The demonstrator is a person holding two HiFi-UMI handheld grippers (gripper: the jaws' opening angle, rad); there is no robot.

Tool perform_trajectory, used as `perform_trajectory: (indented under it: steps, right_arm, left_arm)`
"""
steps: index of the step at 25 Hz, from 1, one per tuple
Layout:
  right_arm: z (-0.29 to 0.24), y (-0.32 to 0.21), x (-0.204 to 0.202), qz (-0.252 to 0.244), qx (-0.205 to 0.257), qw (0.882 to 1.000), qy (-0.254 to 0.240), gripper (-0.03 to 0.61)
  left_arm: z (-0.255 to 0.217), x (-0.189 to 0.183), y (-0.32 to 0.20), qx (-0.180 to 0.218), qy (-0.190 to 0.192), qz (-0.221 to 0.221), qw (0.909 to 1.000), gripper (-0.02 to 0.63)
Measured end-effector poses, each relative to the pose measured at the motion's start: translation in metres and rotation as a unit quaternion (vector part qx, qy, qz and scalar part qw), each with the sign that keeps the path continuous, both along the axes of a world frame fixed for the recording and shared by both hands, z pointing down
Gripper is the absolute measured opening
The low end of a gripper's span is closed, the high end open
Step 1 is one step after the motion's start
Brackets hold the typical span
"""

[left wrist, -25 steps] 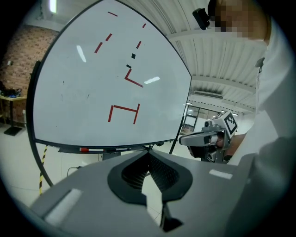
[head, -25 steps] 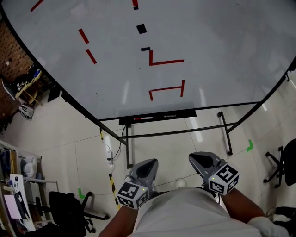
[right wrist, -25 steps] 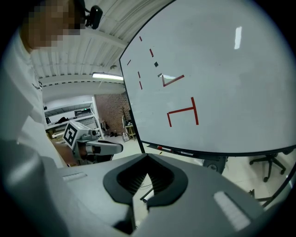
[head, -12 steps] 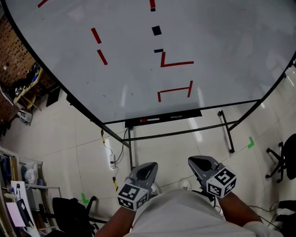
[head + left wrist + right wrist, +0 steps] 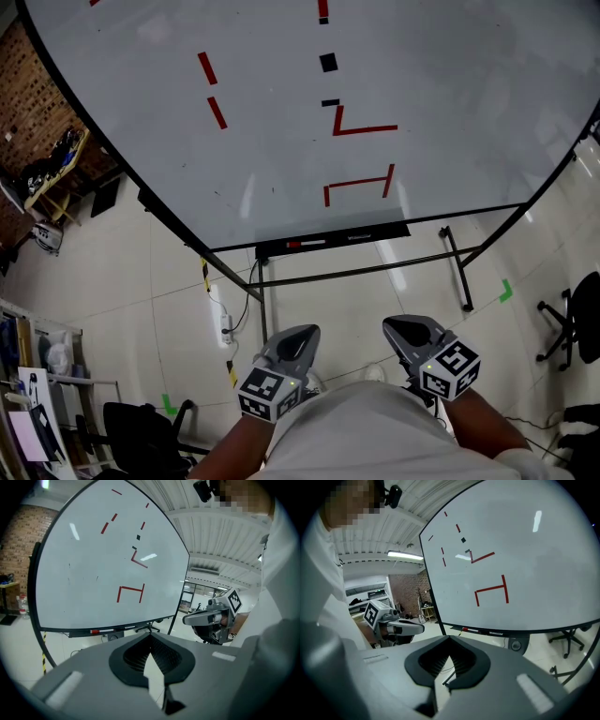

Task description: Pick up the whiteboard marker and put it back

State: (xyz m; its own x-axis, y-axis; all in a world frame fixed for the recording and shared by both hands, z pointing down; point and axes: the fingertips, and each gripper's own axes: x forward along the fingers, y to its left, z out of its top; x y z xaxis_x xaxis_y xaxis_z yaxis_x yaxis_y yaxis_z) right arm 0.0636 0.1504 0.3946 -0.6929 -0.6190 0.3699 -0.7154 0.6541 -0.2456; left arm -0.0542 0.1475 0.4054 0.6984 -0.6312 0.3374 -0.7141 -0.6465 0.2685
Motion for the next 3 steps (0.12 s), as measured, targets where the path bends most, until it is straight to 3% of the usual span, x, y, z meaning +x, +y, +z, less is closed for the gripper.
perform_trajectory:
  steps: [3]
  right_arm:
    - [0.0020,0.0047,-0.0017,-0.003,-0.003,1.000,0.003,0.000]
  left_arm:
    - [0.0012,-0.0019,0.0029,-0.002,0.001,-0.002,1.0000,0.017]
